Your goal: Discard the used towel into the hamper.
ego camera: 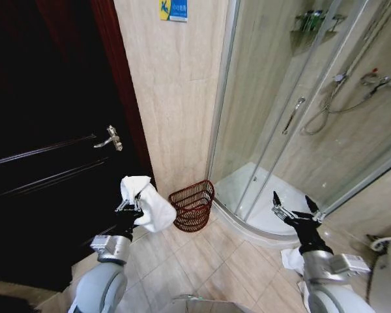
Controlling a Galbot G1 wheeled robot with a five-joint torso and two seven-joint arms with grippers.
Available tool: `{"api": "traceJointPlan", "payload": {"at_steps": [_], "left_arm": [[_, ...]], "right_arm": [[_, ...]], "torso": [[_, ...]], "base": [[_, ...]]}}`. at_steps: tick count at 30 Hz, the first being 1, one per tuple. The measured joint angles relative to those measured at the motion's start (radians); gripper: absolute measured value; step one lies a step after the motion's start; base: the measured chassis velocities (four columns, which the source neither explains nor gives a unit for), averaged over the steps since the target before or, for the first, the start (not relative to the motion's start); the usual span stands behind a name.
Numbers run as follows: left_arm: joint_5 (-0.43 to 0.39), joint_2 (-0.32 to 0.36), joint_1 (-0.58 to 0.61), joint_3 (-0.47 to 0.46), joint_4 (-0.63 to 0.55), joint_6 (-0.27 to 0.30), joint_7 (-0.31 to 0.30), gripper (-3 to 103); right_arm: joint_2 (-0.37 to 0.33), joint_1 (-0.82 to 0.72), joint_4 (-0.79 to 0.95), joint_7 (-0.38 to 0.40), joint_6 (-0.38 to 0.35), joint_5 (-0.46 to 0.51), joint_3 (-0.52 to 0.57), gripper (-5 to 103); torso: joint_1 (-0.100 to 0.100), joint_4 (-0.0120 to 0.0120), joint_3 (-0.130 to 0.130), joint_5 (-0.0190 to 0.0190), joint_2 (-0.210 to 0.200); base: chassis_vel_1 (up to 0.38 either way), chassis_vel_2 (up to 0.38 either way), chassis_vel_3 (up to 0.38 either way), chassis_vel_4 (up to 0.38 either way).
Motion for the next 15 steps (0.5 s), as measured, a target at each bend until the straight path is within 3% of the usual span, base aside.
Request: {"api": "traceJointPlan", "payload": {"at_steps": [15], "left_arm": [[0.003,-0.007,0.012,0.005,-0.007,0.004,0.011,3]], "right_arm": [[0.002,-0.001,-0.002,0.001,0.006,0.000,-0.004,100]], "torso": [[-0.033,0.0000,-0.040,-0.0002,-0.074]], "base": [[-0.004,-0.007,0.005,0.003]]}}
